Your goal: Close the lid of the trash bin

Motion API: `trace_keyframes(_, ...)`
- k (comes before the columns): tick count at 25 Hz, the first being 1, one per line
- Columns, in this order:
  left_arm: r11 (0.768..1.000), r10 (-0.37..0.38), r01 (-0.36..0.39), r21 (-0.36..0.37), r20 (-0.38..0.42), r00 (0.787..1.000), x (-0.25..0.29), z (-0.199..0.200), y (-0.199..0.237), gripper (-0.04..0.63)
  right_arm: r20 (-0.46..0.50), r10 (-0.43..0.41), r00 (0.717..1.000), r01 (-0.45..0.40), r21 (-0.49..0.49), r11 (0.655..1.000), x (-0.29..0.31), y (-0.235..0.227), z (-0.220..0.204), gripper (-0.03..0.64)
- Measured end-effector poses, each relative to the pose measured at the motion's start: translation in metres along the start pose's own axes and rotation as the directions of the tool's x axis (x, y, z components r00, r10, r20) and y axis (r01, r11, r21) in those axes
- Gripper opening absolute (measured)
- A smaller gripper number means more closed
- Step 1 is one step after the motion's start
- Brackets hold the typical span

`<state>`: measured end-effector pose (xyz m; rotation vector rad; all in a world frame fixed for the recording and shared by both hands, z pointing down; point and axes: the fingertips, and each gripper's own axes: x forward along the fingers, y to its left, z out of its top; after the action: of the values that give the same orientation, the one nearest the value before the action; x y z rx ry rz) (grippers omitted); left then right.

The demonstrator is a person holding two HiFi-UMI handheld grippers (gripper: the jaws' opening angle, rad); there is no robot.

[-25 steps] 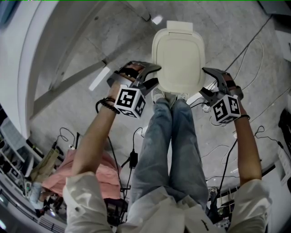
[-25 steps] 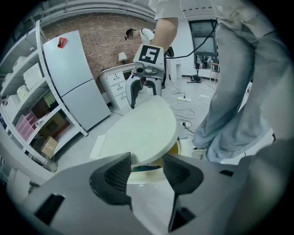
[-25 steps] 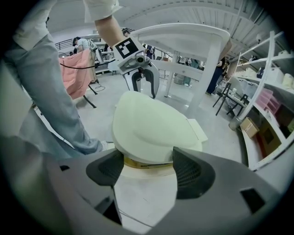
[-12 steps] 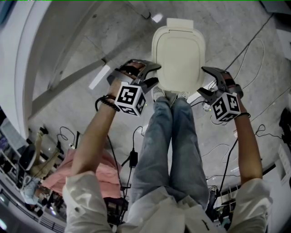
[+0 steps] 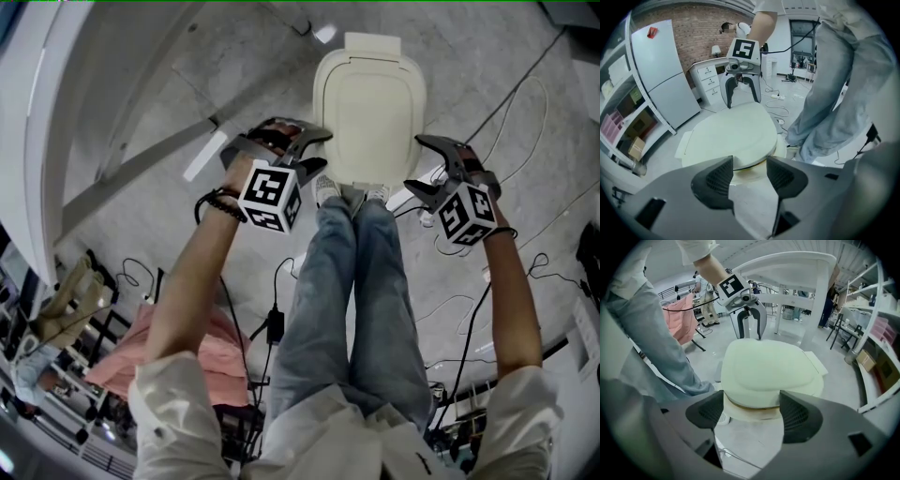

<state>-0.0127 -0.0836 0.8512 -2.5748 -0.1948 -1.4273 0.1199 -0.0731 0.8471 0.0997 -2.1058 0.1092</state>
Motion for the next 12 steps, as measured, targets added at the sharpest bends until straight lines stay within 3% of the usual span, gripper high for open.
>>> trace_keyframes(12, 0.993, -0.089, 0.089, -0.078, 0.001, 0.996, 0.0088, -0.0042, -0.0016, 0.232, -0.002, 0.022, 1.000, -0.022, 0.051, 0.998, 0.0094, -0.0003, -0.0028, 0.383)
